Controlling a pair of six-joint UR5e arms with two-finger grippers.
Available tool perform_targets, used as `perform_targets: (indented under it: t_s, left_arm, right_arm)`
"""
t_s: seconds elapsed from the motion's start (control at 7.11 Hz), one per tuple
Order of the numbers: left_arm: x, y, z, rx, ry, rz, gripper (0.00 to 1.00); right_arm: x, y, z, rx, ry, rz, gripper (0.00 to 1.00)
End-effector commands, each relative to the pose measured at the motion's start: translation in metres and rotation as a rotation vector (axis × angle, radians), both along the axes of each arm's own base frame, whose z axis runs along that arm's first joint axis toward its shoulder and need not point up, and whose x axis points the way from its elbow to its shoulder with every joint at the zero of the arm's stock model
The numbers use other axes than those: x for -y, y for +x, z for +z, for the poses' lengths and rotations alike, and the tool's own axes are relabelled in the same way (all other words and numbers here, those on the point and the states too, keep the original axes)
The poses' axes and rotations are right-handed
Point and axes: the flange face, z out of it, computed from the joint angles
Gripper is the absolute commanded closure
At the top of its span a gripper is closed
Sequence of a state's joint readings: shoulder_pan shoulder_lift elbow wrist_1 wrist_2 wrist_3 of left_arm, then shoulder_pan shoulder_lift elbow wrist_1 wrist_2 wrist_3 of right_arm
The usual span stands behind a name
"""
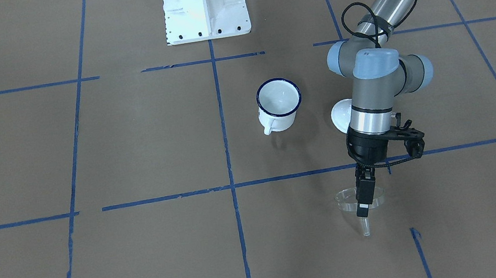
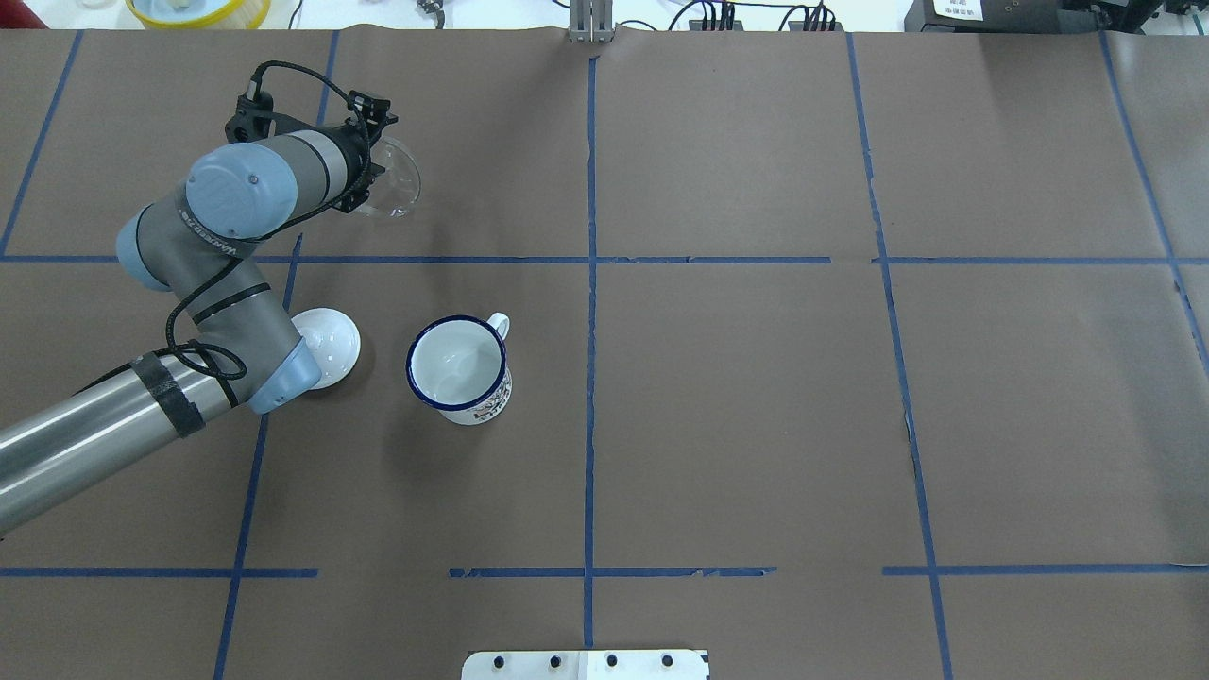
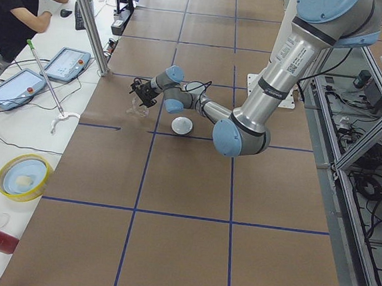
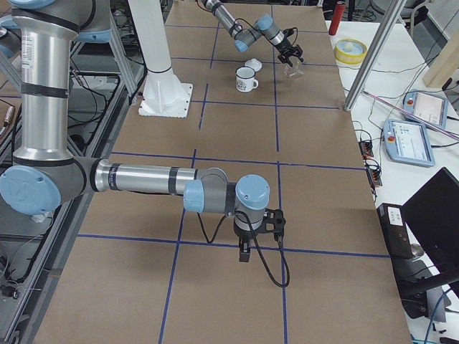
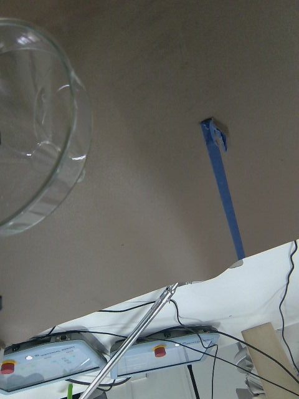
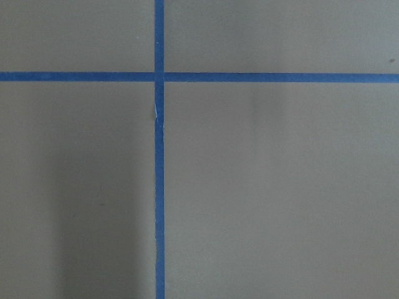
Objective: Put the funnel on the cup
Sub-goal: 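Lift the clear glass funnel off the table with the left gripper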
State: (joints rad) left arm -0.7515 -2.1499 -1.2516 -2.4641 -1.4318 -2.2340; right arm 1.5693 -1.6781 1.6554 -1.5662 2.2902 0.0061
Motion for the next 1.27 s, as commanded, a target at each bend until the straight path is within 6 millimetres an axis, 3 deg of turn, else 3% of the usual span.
perform_targets:
  t_s: [0.0,0.42,0.84,1.13]
  left_arm:
    - [0.0,0.0,-0.001,0.005,0.008,0.003,0.72]
    - [0.001,-0.005,-0.006,-0.013,0.023,0.0,0.98]
    - [0.01,-0.043,-0.042,-0.078,0.074,0.015,1.0]
    - [0.005,-0.073,-0.068,-0.001,0.132,0.183,1.0]
  right_arm:
    - [0.0,0.0,0.0,0.0,0.0,0.0,0.0]
    - [0.0,0.0,0.0,0.0,0.0,0.0,0.0]
    - [0.0,0.0,0.0,0.0,0.0,0.0,0.0]
    - [0.0,0.0,0.0,0.0,0.0,0.0,0.0]
